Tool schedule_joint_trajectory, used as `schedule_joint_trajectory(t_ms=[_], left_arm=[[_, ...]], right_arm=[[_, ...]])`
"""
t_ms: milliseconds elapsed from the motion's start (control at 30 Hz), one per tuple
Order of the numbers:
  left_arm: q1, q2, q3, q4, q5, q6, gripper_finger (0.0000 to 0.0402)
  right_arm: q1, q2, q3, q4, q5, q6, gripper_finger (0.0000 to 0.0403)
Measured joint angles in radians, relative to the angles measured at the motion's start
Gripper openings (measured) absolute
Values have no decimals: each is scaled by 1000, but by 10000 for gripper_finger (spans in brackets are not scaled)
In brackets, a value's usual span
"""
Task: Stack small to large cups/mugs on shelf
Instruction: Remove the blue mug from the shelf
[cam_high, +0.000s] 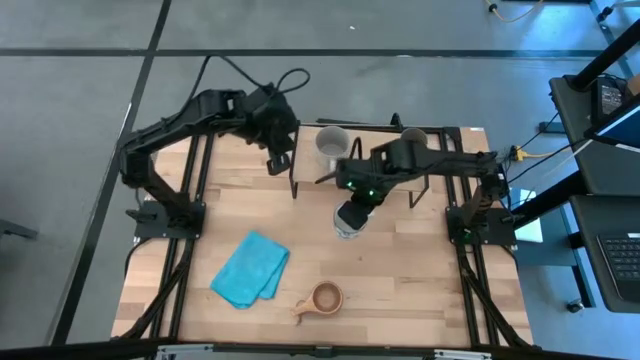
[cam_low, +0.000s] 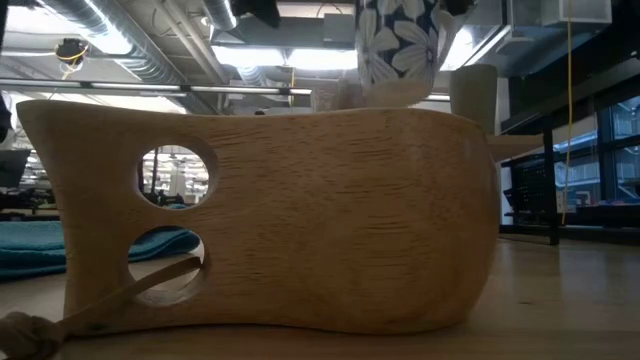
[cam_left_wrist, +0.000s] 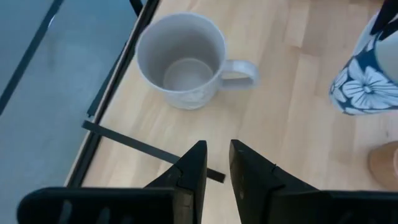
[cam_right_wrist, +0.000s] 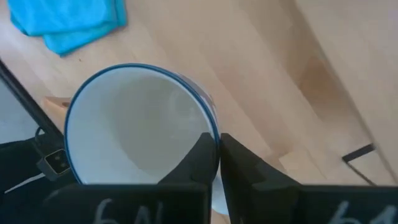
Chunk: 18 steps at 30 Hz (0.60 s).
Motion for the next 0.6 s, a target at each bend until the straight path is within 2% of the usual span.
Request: schedule_joint_trajectory(t_ms=[333,600], left_arm=[[-58,-202,-371,184,-1,-116,64],[-116,-262,-571,281,0,-194,64]], right_arm=[[53,0,-170,171,-4,133,22],[56,2,-310,307,-21,214,22]])
